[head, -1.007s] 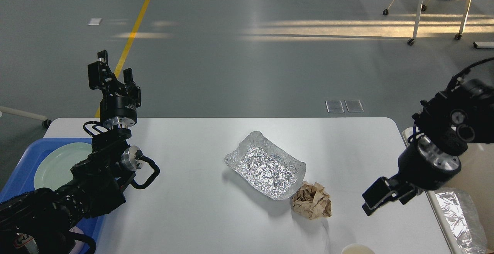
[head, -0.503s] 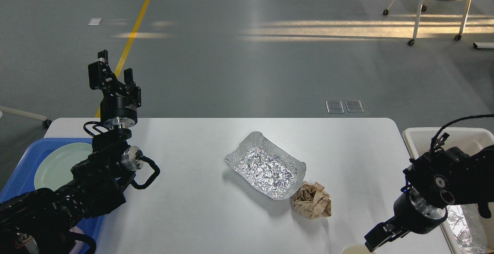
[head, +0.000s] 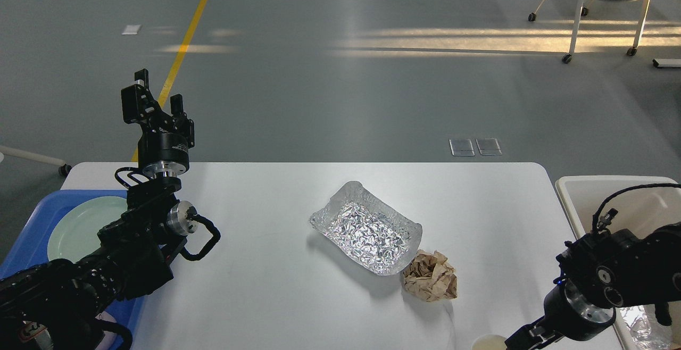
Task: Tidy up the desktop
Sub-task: 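Lower the right gripper onto the small white paper cup and grasp it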
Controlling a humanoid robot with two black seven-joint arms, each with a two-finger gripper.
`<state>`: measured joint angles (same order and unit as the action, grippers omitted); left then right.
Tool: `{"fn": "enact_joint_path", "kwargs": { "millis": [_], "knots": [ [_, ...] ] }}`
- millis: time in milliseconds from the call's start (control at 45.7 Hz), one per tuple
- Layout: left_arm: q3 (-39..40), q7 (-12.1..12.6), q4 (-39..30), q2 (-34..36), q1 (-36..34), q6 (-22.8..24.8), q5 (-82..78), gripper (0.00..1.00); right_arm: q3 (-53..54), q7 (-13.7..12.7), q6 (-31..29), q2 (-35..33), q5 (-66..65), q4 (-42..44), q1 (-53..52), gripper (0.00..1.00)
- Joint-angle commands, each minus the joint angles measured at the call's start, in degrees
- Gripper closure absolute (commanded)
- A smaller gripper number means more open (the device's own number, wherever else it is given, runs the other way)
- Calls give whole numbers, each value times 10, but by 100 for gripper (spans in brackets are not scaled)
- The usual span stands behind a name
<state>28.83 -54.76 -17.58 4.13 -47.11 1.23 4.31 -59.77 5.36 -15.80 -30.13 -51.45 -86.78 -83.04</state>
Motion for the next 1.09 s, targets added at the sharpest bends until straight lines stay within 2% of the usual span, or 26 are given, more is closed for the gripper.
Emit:
{"fn": "enact_joint_path", "kwargs": {
  "millis": [0, 153, 219, 263, 569, 810, 941, 1073],
  "knots": [
    [0, 0, 0, -1, 0, 0, 0, 4, 0, 0, 11, 11, 0, 19, 21, 18],
    [0, 0, 0, 0, 0, 0, -1, 4, -2, 0, 11, 12, 3, 27, 28, 55],
    [0, 0, 0, 0, 0, 0, 0, 4, -3, 0, 11, 10, 7, 28, 28, 79],
    [0, 0, 0, 0, 0, 0, 0, 4, -3, 1, 11, 9, 7, 29, 28, 99],
    [0, 0, 0, 0, 0, 0, 0, 4, 2, 3, 11, 6, 10, 36, 28, 100],
    [0, 0, 0, -1, 0, 0, -1, 4, 3, 10, 1, -9, 27, 30, -19, 100],
    [0, 0, 0, 0, 0, 0, 0, 4, 4, 11, -36, -19, 48, 25, -52, 100],
    [0, 0, 0, 0, 0, 0, 0, 4, 9, 25, -85, -27, 90, 16, -97, 100]
  ]
}}
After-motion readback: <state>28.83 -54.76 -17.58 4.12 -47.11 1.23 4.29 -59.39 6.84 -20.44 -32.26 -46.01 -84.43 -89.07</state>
